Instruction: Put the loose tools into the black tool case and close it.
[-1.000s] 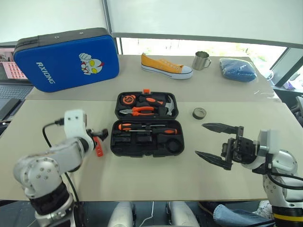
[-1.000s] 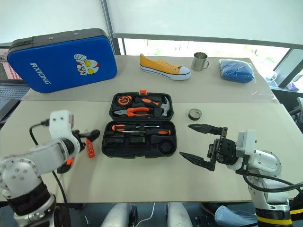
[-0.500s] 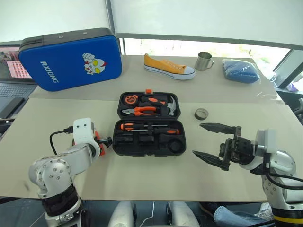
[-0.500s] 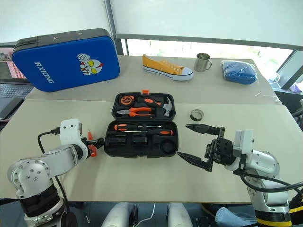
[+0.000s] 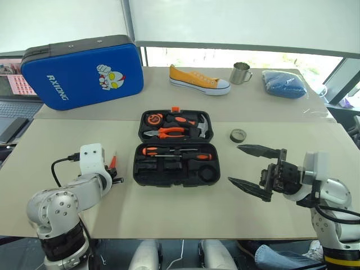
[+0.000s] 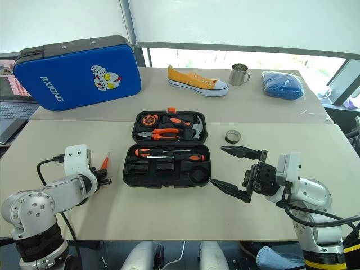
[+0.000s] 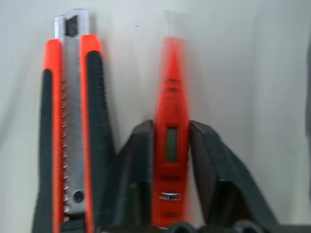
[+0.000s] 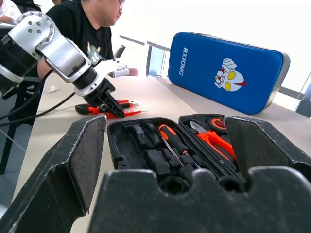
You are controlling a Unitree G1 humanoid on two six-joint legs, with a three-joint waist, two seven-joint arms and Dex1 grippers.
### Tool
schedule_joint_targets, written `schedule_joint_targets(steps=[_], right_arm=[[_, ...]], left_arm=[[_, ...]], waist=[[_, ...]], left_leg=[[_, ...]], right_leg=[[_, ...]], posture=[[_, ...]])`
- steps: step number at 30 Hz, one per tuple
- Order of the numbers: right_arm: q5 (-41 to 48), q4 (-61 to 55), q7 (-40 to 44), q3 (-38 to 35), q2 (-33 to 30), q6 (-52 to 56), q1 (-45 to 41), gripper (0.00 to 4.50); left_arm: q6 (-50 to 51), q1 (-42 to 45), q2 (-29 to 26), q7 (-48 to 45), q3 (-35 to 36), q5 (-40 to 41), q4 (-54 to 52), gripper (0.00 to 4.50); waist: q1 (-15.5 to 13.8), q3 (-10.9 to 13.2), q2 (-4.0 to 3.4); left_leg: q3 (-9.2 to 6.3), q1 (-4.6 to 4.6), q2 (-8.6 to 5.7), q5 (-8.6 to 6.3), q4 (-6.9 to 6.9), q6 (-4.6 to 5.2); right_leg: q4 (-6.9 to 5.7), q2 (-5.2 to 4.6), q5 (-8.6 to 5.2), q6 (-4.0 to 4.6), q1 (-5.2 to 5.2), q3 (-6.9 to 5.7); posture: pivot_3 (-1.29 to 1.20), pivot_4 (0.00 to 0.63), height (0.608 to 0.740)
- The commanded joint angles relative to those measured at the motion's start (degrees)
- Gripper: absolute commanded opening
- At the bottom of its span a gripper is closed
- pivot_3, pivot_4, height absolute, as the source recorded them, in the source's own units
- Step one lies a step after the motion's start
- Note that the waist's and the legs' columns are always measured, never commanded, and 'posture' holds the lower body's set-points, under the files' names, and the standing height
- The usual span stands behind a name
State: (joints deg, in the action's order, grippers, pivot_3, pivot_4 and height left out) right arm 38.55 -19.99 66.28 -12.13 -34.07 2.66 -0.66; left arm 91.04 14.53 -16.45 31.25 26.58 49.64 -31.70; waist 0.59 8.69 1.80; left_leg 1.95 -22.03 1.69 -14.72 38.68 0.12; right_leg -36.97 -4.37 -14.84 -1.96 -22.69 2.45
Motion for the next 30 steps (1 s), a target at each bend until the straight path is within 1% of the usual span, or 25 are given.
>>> schedule_joint_targets(steps=[1,2,6,8,9,11,12,15,17,19,23,26,30], right_arm=[[1.16,-0.20,1.10,-1.24,-0.06,-1.37,0.70,4.50],[1.20,-0.18,1.23,-1.34,-0.16,-1.38,0.83,4.50],[1.53,0.21,1.89,-2.56,-0.63,-1.44,1.58,4.50],[1.70,-0.03,1.61,-3.55,-0.99,-1.16,1.88,4.50],[1.89,-0.37,1.29,-4.14,-1.23,-0.79,2.08,4.50],[2.13,-1.06,0.52,-5.09,-1.68,0.06,2.50,4.50],[2.22,-1.30,0.05,-5.41,-2.07,0.67,2.74,4.50],[2.81,-2.67,-1.56,-5.56,-3.72,3.86,3.61,4.50],[3.39,-3.69,-2.41,-5.55,-4.58,5.74,4.20,4.50],[2.86,-4.02,-2.79,-5.41,-4.97,6.18,4.40,4.50],[0.49,-3.12,-1.73,-5.03,-6.08,4.98,4.69,4.50],[-0.62,-2.53,-0.97,-4.70,-6.46,4.19,5.24,4.50],[-1.90,-1.93,-0.73,-4.34,-5.86,3.00,5.25,4.50]], left_arm=[[-0.95,-0.44,-0.27,-5.48,1.37,-0.99,-0.19,0.44],[-1.64,-0.16,-1.11,-7.11,1.51,-1.22,-0.72,0.44],[-15.11,-0.76,-6.45,-21.04,2.15,-0.66,-2.45,0.44],[-25.11,-1.39,-10.64,-32.26,1.51,-1.96,-2.94,0.44],[-31.20,-1.89,-13.61,-39.76,0.09,-3.57,-2.77,0.44],[-40.57,-2.53,-18.86,-53.11,-3.35,-6.01,-1.25,0.44],[-45.61,-3.00,-22.29,-60.01,-6.36,-8.53,-0.23,0.44],[-58.87,-2.74,-32.27,-78.34,-17.00,-17.10,4.63,0.44],[-69.79,0.44,-36.63,-88.10,-25.50,-25.03,10.27,0.44],[-76.19,5.92,-37.37,-93.85,-32.30,-30.92,16.50,0.44],[-82.27,17.20,-34.58,-98.42,-40.30,-39.19,29.01,0.44],[-85.38,21.26,-33.09,-101.35,-43.30,-42.47,34.24,0.44],[-85.02,23.96,-30.60,-104.01,-45.22,-44.01,36.99,0.44]], waist=[[0.04,0.00,0.00],[0.04,0.01,0.01],[0.02,0.15,0.26],[-0.02,0.17,0.29],[-0.01,0.17,0.29],[-0.06,0.18,0.28],[-0.13,0.18,0.27],[-0.28,0.19,0.23],[-0.40,0.21,0.19],[-0.58,0.22,0.20],[-1.20,0.23,0.22],[-0.98,0.23,0.22],[-1.05,0.23,0.22]], left_leg=[[-0.01,0.04,0.00,0.00,-0.01,0.00],[-0.01,0.06,0.00,0.00,-0.01,0.00],[-0.03,-0.03,0.01,0.00,0.00,0.00],[-0.05,-0.07,0.03,0.01,0.00,-0.01],[-0.03,-0.10,0.02,0.01,0.00,-0.01],[-0.01,-0.23,0.02,0.01,-0.01,-0.01],[0.03,-0.25,0.02,0.01,-0.01,-0.01],[0.16,-0.27,0.03,0.00,-0.05,0.01],[0.37,-0.28,0.03,-0.01,-0.07,0.02],[0.59,-0.35,0.07,0.00,-0.07,0.03],[0.68,-0.52,0.11,0.00,0.04,0.05],[0.67,-0.77,0.13,-0.06,0.15,0.17],[0.64,-0.94,0.12,-0.12,0.22,0.26]], right_leg=[[0.02,0.00,0.00,0.00,0.06,-0.02],[0.04,0.00,0.00,0.00,0.08,-0.03],[0.06,0.03,0.00,0.01,0.03,-0.08],[0.09,0.03,-0.01,0.02,0.00,-0.11],[0.10,0.02,-0.01,0.02,-0.03,-0.11],[0.14,0.02,-0.01,0.04,-0.16,-0.11],[0.14,0.00,-0.01,0.04,-0.19,-0.10],[0.23,0.00,-0.01,0.04,-0.20,-0.08],[0.25,0.01,-0.02,0.05,-0.26,-0.06],[0.24,0.07,-0.02,0.06,-0.32,-0.06],[0.25,0.16,-0.02,0.03,-0.40,-0.07],[0.29,0.19,-0.02,-0.05,-0.55,-0.07],[0.30,0.18,-0.06,-0.13,-0.66,-0.08]], posture=[[0.00,0.150,0.740],[0.00,0.150,0.740],[0.00,0.150,0.740],[0.00,0.150,0.740],[0.00,0.150,0.740],[0.00,0.150,0.740],[0.00,0.150,0.740],[0.00,0.150,0.740],[0.00,0.150,0.740],[0.00,0.150,0.740],[0.00,0.150,0.740],[0.00,0.150,0.740],[0.00,0.150,0.740]])
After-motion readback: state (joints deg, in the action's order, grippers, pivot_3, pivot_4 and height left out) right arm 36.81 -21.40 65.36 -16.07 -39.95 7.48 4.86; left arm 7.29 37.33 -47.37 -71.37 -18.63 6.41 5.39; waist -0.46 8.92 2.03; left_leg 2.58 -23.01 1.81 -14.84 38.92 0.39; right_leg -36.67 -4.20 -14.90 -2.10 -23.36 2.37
